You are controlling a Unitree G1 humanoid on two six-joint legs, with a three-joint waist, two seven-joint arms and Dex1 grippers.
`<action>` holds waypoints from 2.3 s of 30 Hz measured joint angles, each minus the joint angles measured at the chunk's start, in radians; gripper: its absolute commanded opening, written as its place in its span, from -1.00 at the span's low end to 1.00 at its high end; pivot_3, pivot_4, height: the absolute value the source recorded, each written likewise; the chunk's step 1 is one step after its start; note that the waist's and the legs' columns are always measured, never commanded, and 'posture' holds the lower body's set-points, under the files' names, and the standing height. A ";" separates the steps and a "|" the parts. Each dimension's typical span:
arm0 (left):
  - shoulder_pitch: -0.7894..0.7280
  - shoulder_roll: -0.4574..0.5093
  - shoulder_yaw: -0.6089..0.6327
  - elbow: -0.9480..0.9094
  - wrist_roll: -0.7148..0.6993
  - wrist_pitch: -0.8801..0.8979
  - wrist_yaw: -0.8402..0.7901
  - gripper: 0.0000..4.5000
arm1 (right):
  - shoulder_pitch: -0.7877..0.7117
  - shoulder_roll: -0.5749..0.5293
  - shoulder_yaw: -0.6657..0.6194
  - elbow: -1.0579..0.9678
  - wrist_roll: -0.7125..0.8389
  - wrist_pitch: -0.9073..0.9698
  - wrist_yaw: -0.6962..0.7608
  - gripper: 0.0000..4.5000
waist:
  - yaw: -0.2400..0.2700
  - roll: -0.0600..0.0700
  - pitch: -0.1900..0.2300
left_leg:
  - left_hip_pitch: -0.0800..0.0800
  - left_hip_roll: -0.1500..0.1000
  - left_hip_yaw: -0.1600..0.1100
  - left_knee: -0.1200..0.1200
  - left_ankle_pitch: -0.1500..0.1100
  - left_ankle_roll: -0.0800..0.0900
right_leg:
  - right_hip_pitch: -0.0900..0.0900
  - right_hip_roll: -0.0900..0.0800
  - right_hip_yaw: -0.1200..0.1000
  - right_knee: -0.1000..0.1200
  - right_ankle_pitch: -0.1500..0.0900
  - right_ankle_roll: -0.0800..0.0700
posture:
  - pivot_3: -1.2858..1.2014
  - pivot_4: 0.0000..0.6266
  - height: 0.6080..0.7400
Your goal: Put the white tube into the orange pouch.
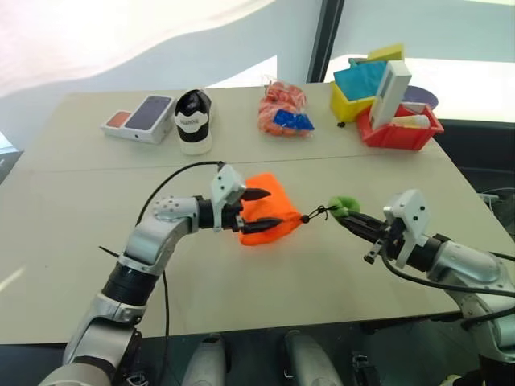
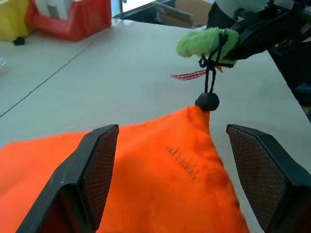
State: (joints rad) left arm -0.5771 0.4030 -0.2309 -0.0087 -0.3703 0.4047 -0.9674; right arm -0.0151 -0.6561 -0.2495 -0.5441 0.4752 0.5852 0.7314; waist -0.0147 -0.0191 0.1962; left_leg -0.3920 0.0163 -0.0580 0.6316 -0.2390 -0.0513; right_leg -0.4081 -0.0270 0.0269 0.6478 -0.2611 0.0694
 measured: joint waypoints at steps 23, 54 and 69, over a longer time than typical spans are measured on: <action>-0.027 0.004 -0.028 0.045 0.036 0.006 -0.084 0.68 | 0.077 -0.200 0.171 0.282 -0.422 -0.348 0.002 -0.99 | 0.002 0.000 0.000 | 0.000 0.000 0.000 0.000 0.000 0.000 | 0.000 0.000 0.000 0.000 0.001 0.002 | 0.03 -0.52 1.00; -0.052 -0.025 0.022 0.082 0.030 0.067 -0.070 0.68 | 0.187 -0.136 0.064 -0.093 -0.062 0.020 0.043 0.37 | 0.001 0.000 0.000 | 0.001 0.000 -0.001 0.002 0.000 0.000 | 0.002 0.000 0.000 0.001 -0.001 0.005 | 0.03 -0.52 1.00; 0.103 0.027 0.067 -0.076 -0.025 0.150 -0.026 0.68 | 0.152 -0.156 0.118 -0.072 -0.069 0.129 -0.029 0.37 | 0.004 0.000 0.000 | 0.001 0.000 -0.001 0.001 0.000 0.000 | 0.002 0.000 -0.001 0.001 -0.001 0.000 | 0.03 -0.52 1.00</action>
State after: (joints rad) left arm -0.4739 0.4295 -0.1634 -0.0844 -0.3954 0.5542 -0.9938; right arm 0.1374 -0.8122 -0.1313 -0.6161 0.4061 0.7139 0.7022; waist -0.0109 -0.0193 0.1960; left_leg -0.3913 0.0162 -0.0588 0.6330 -0.2389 -0.0513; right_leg -0.4064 -0.0275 0.0263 0.6484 -0.2626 0.0692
